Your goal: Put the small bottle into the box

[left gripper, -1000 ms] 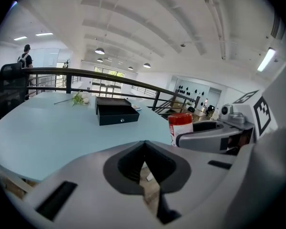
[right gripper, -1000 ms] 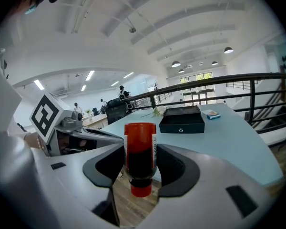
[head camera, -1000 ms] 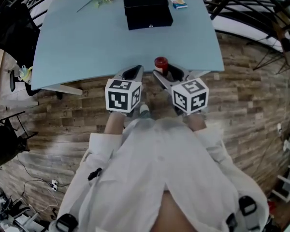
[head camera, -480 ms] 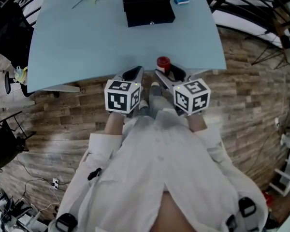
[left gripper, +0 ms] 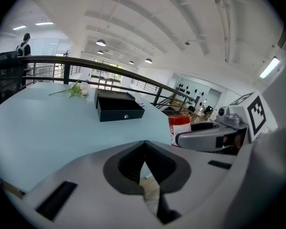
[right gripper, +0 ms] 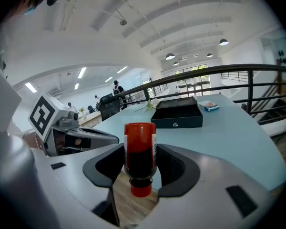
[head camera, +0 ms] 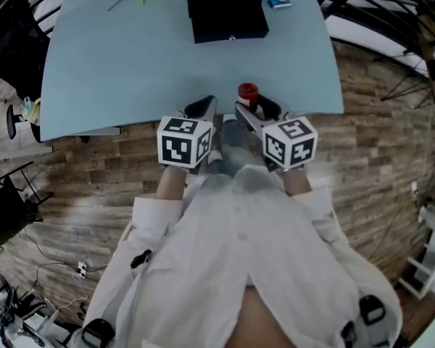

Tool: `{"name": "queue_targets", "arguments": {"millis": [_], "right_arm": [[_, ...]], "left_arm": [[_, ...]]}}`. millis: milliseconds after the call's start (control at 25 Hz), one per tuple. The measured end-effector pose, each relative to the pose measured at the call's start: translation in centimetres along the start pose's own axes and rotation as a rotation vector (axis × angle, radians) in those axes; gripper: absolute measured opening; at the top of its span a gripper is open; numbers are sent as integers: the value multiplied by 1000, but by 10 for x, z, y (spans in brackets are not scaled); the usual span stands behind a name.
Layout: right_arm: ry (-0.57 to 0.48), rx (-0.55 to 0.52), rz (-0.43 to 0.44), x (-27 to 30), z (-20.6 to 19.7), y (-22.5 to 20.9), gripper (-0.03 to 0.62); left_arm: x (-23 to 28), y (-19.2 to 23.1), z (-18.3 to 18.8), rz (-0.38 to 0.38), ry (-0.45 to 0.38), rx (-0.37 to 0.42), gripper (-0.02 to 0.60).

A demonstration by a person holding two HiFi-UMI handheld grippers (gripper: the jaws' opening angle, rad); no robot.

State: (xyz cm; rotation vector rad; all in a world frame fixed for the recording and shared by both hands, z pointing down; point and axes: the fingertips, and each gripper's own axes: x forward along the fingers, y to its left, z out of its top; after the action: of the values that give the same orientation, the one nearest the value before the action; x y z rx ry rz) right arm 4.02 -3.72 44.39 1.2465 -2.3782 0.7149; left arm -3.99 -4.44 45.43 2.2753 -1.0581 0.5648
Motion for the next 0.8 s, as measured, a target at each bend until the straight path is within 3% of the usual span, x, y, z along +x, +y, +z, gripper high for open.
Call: {"name": "queue_targets", "arguments": {"millis": [800], "right_arm": [[98,-62,148,110,95,-111,202]], "left_arm": [[129,60,111,94,38,-71,3]]}}
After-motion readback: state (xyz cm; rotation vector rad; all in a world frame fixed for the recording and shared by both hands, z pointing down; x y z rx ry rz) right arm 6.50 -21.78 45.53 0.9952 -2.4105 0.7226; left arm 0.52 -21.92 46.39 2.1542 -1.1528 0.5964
